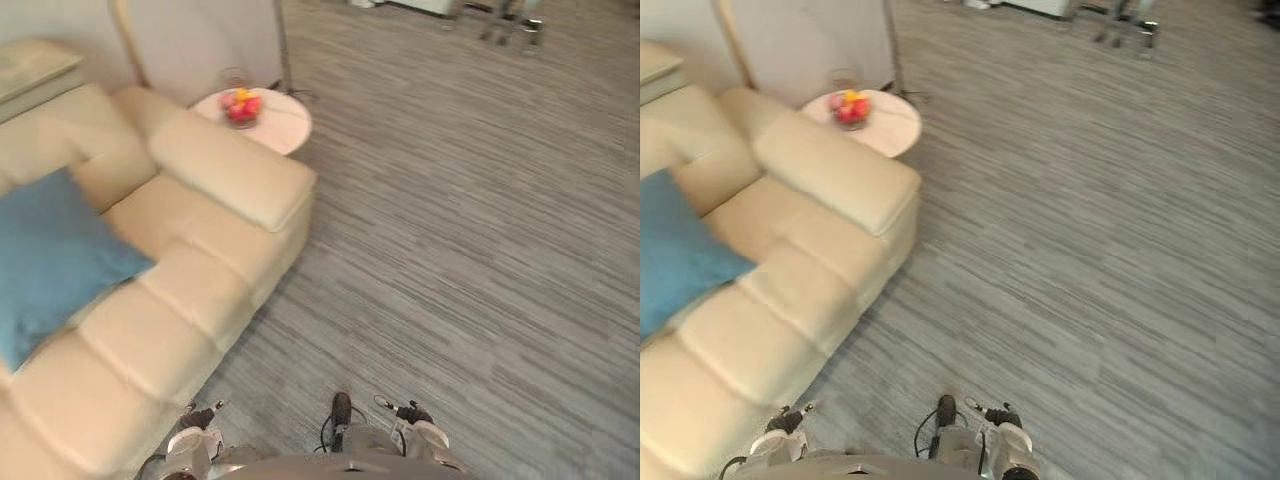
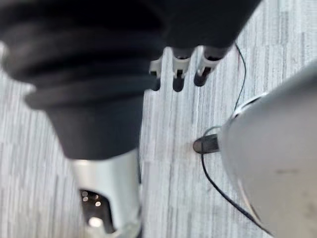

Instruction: Pick up cushions and gather them together orderly.

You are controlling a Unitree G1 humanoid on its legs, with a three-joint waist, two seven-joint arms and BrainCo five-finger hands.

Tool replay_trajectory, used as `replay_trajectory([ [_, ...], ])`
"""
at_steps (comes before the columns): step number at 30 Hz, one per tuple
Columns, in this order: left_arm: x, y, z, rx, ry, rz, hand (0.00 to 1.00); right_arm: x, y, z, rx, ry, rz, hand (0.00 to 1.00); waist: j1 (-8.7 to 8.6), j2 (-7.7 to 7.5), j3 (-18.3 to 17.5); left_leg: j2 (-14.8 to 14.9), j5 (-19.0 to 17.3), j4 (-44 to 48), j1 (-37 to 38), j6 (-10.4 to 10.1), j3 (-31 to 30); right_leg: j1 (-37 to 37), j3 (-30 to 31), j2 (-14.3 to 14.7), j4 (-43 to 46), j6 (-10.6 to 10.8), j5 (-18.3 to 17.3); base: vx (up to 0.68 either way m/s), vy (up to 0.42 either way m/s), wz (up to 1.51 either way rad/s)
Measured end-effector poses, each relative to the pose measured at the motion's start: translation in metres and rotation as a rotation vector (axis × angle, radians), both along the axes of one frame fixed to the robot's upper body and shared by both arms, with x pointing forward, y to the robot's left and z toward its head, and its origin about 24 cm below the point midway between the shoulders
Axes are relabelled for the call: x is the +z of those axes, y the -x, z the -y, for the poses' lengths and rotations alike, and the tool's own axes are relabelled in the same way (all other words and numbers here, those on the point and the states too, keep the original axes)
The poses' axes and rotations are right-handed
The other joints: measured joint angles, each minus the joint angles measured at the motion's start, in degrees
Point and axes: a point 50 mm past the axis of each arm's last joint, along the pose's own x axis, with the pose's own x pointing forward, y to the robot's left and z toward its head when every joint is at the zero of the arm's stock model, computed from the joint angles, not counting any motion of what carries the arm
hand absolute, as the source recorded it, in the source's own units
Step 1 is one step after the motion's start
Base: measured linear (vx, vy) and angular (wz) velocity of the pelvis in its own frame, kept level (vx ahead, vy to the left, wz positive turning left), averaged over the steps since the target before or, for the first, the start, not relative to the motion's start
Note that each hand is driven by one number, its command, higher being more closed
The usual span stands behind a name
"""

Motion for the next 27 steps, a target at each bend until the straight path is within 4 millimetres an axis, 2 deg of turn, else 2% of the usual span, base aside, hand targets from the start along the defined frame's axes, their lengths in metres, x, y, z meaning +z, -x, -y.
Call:
replay_trajectory([
  [1,0.0,0.0,0.001,-0.012,-0.002,-0.001,0.0,0.0,0.0,0.001,0.0,0.003,0.0,0.0,-0.29,0.2,0.1,0.3,0.0,-0.1,0.3,-0.5,0.8,-0.1,-3.3,-0.7,0.5,-0.4,-0.5,0.03,-0.133,-0.83],
  [3,-0.002,0.003,0.007,-0.026,0.01,-0.011,0.0,0.002,-0.002,0.008,0.014,0.032,0.004,0.0,-0.44,2.02,0.1,1.1,0.9,-2.1,2.3,-2.8,5.2,-0.1,-17.6,-2.3,4.0,-2.9,-4.8,0.05,-0.104,-1.17],
  [5,-0.003,0.006,0.011,-0.036,0.018,-0.02,0.0,0.002,-0.002,0.012,0.03,0.052,-0.002,0.0,-0.11,2.5,0.2,1.2,1.3,-3.6,3.4,-3.5,6.5,-0.9,-20.2,-2.1,5.7,-2.6,-5.9,0.07,-0.111,-1.31],
  [6,-0.003,0.004,0.012,-0.062,0.016,-0.019,0.0,0.003,-0.001,0.017,0.029,0.062,-0.012,0.0,-0.22,3.19,0.4,1.2,1.0,-4.2,3.3,-3.2,5.0,-2.6,-17.0,-1.2,6.4,-2.0,-5.4,0.08,-0.131,-1.27],
  [10,-0.002,-0.003,0.021,-0.139,0.019,-0.013,0.0,0.001,0.003,0.025,0.008,0.068,-0.038,0.0,-1.06,4.48,0.1,1.6,-0.1,-4.7,4.3,-2.8,0.9,-5.3,-13.4,1.5,8.8,-2.1,-5.8,0.13,-0.137,-1.01],
  [11,-0.001,-0.008,0.023,-0.162,0.017,-0.004,0.0,0.001,0.004,0.028,-0.006,0.07,-0.042,0.0,-1.22,4.48,0.1,2.5,0.8,-2.0,4.5,-4.5,1.2,-5.9,-12.0,1.8,9.8,-2.2,-6.6,0.17,-0.096,-0.8],
  [12,0.0,-0.013,0.024,-0.178,0.022,0.009,0.0,0.0,0.005,0.028,0.0,0.069,-0.053,0.0,-1.2,3.36,0.0,4.5,0.4,6.7,2.7,-4.4,0.9,-6.3,-9.2,1.5,10.5,-1.8,-6.8,0.15,-0.077,-0.82],
  [13,0.001,-0.014,0.025,-0.185,0.024,0.012,0.0,0.0,0.006,0.027,0.006,0.07,-0.056,0.0,-1.24,3.19,0.2,6.4,0.4,13.1,1.2,-4.0,0.2,-5.9,-8.0,1.6,10.4,-1.8,-7.0,0.18,-0.086,-0.88],
  [14,0.001,-0.016,0.027,-0.194,0.026,0.017,0.0,0.0,0.005,0.027,0.008,0.07,-0.056,0.0,-1.3,3.73,0.5,9.4,1.2,22.8,-1.1,-1.2,-2.9,-4.8,-6.0,2.3,9.8,-2.7,-7.6,0.17,-0.046,-1.09],
  [15,0.001,-0.016,0.028,-0.195,0.03,0.022,0.0,0.001,0.004,0.029,0.028,0.084,-0.057,0.0,-1.15,4.31,1.1,10.2,-2.8,32.0,-5.7,-0.2,-11.3,-3.7,-2.3,3.6,8.9,-2.9,-7.6,0.16,-0.014,-1.05],
  [16,0.002,-0.016,0.029,-0.194,0.032,0.024,0.0,0.001,0.003,0.031,0.027,0.088,-0.054,0.0,-1.18,4.88,1.1,9.4,-4.4,33.2,-7.2,-0.8,-14.4,-3.3,-1.1,4.1,8.4,-3.0,-7.5,0.12,0.033,-1.1],
  [17,0.002,-0.016,0.029,-0.191,0.033,0.027,0.0,0.001,0.003,0.033,0.025,0.09,-0.06,0.0,-1.07,5.5,1.4,7.0,-6.6,32.7,-9.7,-1.7,-20.0,-2.3,1.4,5.0,7.1,-3.2,-7.4,0.13,0.088,-1.01],
  [18,0.002,-0.016,0.028,-0.187,0.03,0.035,0.0,0.0,0.003,0.033,0.029,0.086,-0.076,0.0,-0.53,5.69,1.5,4.5,-8.0,29.7,-12.1,-1.3,-23.6,-1.1,4.8,5.9,5.3,-3.1,-7.5,0.17,0.109,-1.22],
  [19,0.004,-0.016,0.027,-0.182,0.025,0.046,0.0,-0.001,0.004,0.032,0.029,0.083,-0.079,0.0,0.07,5.66,1.5,3.4,-8.3,26.7,-13.7,-0.9,-25.0,-0.3,6.5,6.3,4.1,-2.2,-8.0,0.17,0.105,-1.15],
  [21,0.006,-0.019,0.024,-0.151,0.023,0.071,0.0,0.0,0.003,0.03,0.023,0.081,-0.065,0.0,1.49,5.52,1.8,2.1,-8.3,21.6,-17.4,-0.7,-27.7,1.4,10.5,6.7,2.4,-0.7,-9.8,0.14,0.103,-1.17],
  [23,0.007,-0.018,0.023,-0.122,0.026,0.079,0.0,0.0,0.005,0.028,0.014,0.077,-0.059,0.0,1.93,5.51,1.8,1.0,-7.6,16.9,-19.7,-1.1,-31.7,2.4,13.1,6.7,2.4,0.2,-10.8,0.15,0.18,-1.1],
  [24,0.006,-0.015,0.021,-0.104,0.026,0.077,0.0,0.0,0.009,0.028,0.009,0.08,-0.056,0.0,2.11,5.52,1.8,0.0,-6.1,12.3,-20.7,-1.1,-35.6,3.0,15.3,6.7,2.3,0.4,-11.0,0.14,0.213,-0.98],
  [27,0.006,-0.013,0.022,-0.064,0.037,0.079,0.0,0.001,0.011,0.029,0.005,0.086,-0.044,0.0,3.01,5.85,1.5,0.3,-4.5,9.3,-20.7,-1.5,-38.4,3.3,19.1,8.0,2.1,1.4,-11.6,0.14,0.235,-1.26],
])
